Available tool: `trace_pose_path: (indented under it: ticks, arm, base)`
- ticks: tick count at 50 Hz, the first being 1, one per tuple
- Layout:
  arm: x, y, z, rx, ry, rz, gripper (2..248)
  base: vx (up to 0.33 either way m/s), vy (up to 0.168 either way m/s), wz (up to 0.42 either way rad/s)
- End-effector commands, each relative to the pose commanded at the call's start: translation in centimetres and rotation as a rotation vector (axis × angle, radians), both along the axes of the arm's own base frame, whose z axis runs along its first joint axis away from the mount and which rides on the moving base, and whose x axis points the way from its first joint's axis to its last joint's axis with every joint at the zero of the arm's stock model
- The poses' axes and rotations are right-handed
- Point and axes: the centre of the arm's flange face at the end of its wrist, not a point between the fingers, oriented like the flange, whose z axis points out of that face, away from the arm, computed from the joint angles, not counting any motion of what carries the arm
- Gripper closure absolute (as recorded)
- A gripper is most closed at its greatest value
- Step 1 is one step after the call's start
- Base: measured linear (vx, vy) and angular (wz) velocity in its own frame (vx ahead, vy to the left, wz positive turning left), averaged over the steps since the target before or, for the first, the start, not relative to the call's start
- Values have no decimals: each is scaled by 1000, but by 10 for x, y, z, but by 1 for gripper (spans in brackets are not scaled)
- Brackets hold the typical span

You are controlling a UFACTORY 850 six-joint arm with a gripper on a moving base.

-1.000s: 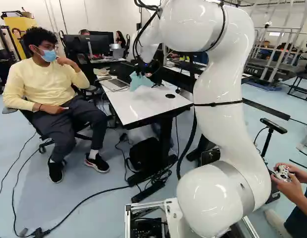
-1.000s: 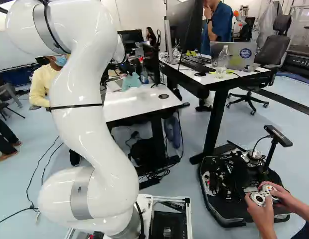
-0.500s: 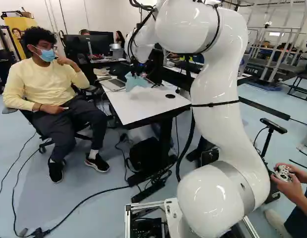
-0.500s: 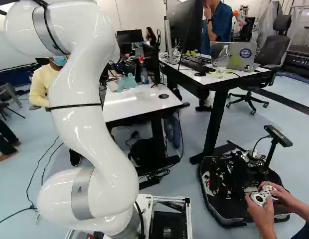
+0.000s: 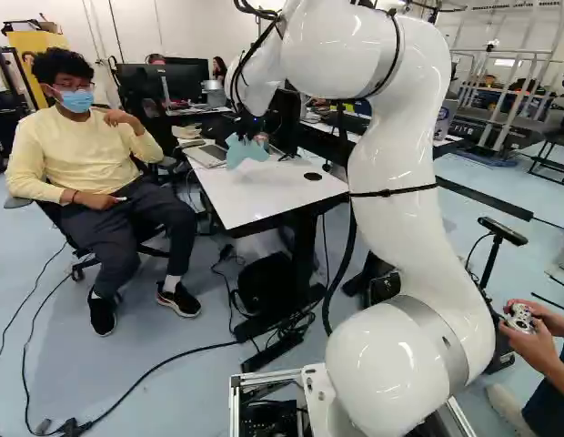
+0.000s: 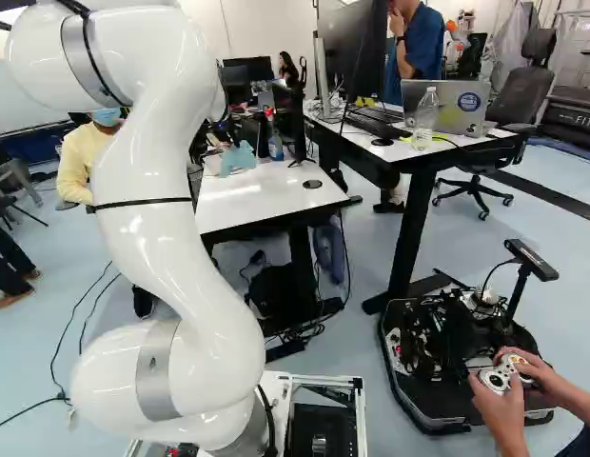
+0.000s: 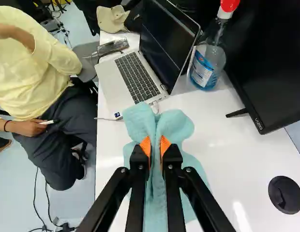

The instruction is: Clean the table with the green towel

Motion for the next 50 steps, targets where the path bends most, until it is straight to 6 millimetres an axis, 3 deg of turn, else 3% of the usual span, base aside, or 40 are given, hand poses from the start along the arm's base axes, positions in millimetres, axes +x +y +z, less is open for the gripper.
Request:
trace_pose_path:
  ticks: [50]
  arm:
    - [10,7,-52,-10,26,1,206]
  base:
    - [0,0,0]
